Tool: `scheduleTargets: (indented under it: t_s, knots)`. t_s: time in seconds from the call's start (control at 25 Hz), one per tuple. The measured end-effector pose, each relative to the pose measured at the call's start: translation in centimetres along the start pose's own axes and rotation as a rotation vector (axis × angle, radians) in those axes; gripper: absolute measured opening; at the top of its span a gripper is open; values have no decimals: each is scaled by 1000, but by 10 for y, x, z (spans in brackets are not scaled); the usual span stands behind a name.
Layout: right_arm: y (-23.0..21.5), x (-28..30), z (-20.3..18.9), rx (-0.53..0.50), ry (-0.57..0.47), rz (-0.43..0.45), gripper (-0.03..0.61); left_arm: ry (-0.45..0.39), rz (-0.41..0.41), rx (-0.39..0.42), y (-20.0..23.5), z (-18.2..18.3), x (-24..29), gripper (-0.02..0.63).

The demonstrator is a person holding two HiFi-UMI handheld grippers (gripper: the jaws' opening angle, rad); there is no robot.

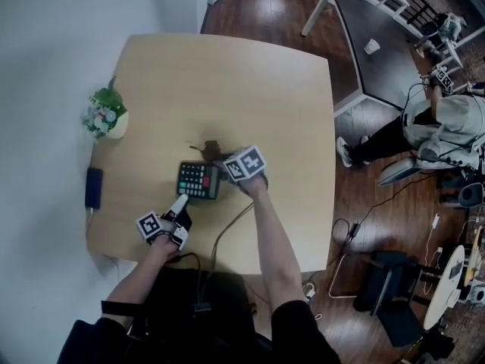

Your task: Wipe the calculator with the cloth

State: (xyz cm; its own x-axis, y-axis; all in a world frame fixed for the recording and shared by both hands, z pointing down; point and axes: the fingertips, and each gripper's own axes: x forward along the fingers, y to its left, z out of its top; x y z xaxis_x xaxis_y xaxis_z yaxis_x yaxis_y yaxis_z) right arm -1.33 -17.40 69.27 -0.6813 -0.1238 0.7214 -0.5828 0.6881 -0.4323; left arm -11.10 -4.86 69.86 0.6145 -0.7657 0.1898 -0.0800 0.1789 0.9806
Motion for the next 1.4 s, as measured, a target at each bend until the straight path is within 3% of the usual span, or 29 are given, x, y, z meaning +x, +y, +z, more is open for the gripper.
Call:
scheduleTargets:
  t_s: [0.12,0.24,0.36,0.48,0.68,0.8,0.88,0.92,1.12,1.4]
  knots:
    - [15,-13,-31,123,-21,-14,60,33,6,70,2,26,-1,219]
    - [46,-18,-68,315,-92,-20,61,106,5,133,0,54,10,219]
    - [85,-14,-104,495,-176,1,61,204,-16,206,-10,64,29,219]
    - [99,-16,-124,593,-269,-22,63,264,-31,287,-20,64,39,221]
    - [53,-49,-95,542,-374,-132,63,350,-58,346,-35,41,-8,225]
    - [12,-54,-49,448,-395,-193,63,578,-157,396,-44,-14,-44,224]
    - [-9,-46,-26,416,-371,-201,63,734,-163,463,-35,-53,-53,219]
    - [-14,-37,-20,409,-343,-190,64,771,-153,495,-30,-65,-52,219]
    - [15,-6,-31,418,-245,-89,64,744,-152,492,-23,-80,-24,218]
    - [95,-22,-101,580,-288,15,64,735,-144,501,-20,-81,-21,215]
